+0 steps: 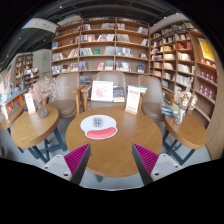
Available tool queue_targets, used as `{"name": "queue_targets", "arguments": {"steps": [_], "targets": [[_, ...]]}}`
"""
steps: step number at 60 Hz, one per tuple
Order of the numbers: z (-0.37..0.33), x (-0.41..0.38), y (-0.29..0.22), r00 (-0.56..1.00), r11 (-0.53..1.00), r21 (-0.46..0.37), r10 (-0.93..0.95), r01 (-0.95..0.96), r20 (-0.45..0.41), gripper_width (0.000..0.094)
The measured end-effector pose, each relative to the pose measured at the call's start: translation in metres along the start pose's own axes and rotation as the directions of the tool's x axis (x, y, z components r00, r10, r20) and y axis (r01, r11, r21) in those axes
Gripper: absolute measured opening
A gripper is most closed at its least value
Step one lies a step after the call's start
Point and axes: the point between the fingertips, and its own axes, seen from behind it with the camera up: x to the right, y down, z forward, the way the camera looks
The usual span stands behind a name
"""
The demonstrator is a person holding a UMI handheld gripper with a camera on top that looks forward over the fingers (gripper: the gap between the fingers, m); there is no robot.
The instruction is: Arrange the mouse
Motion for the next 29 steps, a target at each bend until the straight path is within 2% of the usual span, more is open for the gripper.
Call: {"name": "queue_targets", "arguments": {"steps": [5, 29], "targets": [[-0.028, 0.012, 0.014, 0.999, 1.000, 0.014, 0.007, -0.006, -0.040, 0.0855], [-0.076, 0.014, 0.038, 1.000, 0.999, 0.024, 0.022, -0.022, -0.001, 0.0855]]}}
